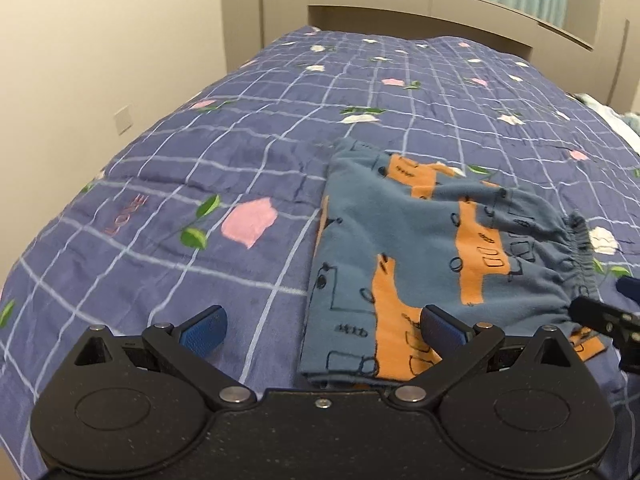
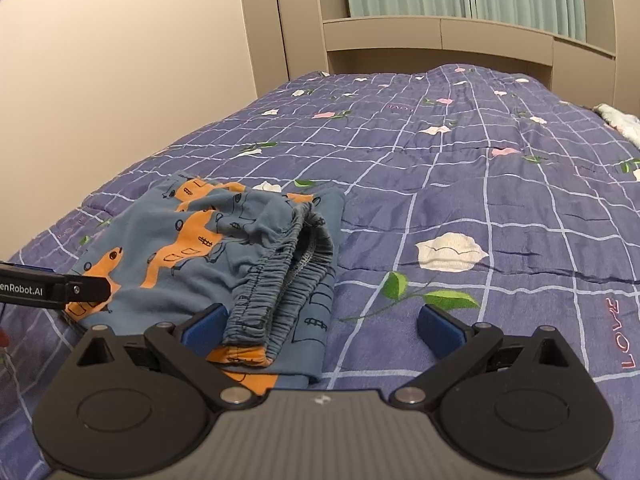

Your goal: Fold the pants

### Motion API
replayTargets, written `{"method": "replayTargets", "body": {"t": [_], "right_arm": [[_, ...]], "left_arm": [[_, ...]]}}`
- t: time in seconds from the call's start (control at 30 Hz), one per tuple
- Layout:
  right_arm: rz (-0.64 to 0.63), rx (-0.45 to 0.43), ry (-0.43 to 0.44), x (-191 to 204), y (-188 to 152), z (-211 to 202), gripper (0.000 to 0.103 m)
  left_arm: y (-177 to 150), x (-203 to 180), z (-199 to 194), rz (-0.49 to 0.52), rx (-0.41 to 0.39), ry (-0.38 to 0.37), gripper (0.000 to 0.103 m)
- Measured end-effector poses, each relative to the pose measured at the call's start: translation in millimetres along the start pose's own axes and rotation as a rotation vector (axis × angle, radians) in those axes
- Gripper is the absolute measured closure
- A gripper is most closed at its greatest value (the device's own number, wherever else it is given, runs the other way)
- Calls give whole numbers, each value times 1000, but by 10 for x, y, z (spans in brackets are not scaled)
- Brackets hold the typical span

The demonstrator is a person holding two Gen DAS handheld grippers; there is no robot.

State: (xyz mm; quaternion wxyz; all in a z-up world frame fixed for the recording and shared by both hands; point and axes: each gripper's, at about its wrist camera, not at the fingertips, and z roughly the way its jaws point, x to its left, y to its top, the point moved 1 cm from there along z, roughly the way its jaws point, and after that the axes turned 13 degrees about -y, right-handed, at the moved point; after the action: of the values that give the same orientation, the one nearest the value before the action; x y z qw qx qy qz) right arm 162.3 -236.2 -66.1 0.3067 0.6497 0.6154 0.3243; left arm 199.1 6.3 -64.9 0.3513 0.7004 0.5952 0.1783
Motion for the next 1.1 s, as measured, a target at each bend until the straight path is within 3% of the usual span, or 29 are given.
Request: {"method": "replayTargets", "body": {"t": [0.17, 0.33, 0.4, 0.47, 0.7, 0.83, 0.87, 0.97, 1.1], "right_arm": [[33, -6, 70, -68, 123, 41, 0], [55, -10, 209, -116, 311, 217, 0], [58, 46, 275, -121, 365, 367, 0], [70, 141, 318, -128, 379, 541, 0], [141, 142, 391, -266, 348, 607, 0], [137, 158, 392, -298, 373, 613, 0], [133, 160, 387, -262, 377, 624, 0], [145, 163, 362, -242, 386, 604, 9], [209, 163, 353, -333, 370, 599, 35]], "left_arm": [[129, -2, 45, -10, -36, -54, 1], [204, 17, 199, -56, -48, -134, 1], [201, 16, 282, -69, -25, -150, 1], [183, 31, 364, -84, 6, -149, 1], [143, -11, 427, -43, 4, -123, 0], [184, 64, 385, -103, 3, -114, 2], [192, 84, 370, -126, -1, -111, 6], [224, 152, 323, -192, -7, -119, 13], [241, 182, 289, -211, -3, -128, 24]]}}
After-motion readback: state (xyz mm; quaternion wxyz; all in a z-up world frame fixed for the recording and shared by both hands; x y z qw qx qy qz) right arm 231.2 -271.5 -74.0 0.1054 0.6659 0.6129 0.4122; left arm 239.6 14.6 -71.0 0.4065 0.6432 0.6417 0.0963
